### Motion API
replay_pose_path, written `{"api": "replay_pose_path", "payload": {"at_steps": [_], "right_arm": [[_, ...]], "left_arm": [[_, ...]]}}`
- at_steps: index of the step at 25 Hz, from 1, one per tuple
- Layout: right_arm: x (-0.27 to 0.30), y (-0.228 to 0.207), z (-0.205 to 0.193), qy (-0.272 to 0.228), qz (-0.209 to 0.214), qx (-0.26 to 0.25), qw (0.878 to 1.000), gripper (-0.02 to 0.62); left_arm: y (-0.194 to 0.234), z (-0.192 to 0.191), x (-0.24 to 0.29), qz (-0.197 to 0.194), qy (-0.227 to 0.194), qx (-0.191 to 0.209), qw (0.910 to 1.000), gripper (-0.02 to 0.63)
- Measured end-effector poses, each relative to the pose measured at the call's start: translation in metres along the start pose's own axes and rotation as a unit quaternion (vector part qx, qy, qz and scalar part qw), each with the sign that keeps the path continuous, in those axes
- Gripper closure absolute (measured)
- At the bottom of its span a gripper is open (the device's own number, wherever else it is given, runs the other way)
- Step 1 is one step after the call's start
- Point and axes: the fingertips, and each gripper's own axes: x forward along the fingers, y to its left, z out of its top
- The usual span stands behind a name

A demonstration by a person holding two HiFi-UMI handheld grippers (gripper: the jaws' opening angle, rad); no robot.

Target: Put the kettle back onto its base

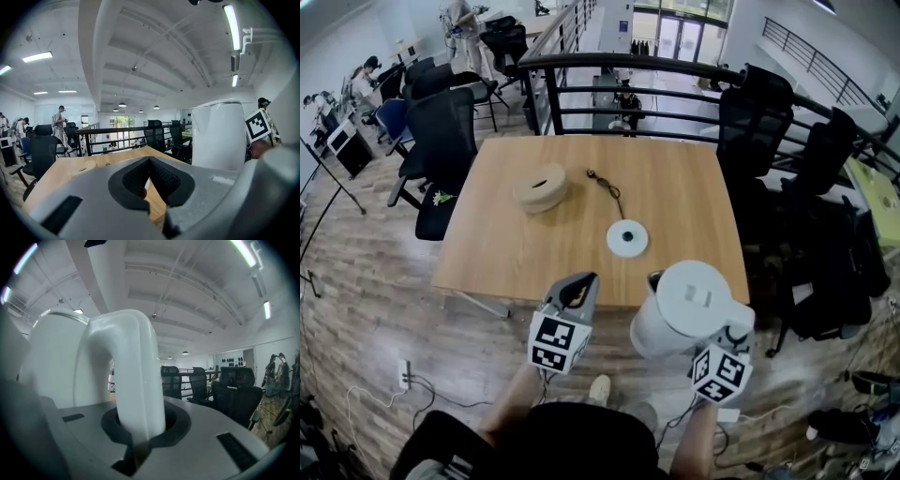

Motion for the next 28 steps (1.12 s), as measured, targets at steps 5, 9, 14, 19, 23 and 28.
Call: {"api": "replay_pose_path", "payload": {"at_steps": [5, 9, 14, 19, 23, 28], "right_arm": [[0.018, 0.007, 0.005, 0.0, 0.006, -0.002, 1.0, 0.571], [0.033, 0.01, 0.009, -0.006, 0.014, -0.009, 1.0, 0.571], [0.059, 0.009, 0.014, -0.007, 0.031, -0.007, 0.999, 0.57], [0.095, 0.013, 0.016, -0.008, 0.059, -0.011, 0.998, 0.569], [0.132, 0.021, 0.019, -0.015, 0.085, -0.015, 0.996, 0.569], [0.178, 0.034, 0.021, -0.022, 0.123, -0.021, 0.992, 0.568]], "left_arm": [[0.011, 0.005, 0.011, 0.003, -0.004, -0.001, 1.0, 0.609], [0.016, 0.008, 0.018, 0.009, -0.005, -0.002, 0.9999, 0.609], [0.021, 0.009, 0.029, 0.026, -0.002, -0.006, 0.9996, 0.609], [0.032, 0.009, 0.046, 0.053, -0.001, -0.016, 0.9985, 0.609], [0.044, 0.007, 0.065, 0.077, 0.001, -0.027, 0.9967, 0.609], [0.058, 0.003, 0.089, 0.108, 0.007, -0.041, 0.9933, 0.609]]}}
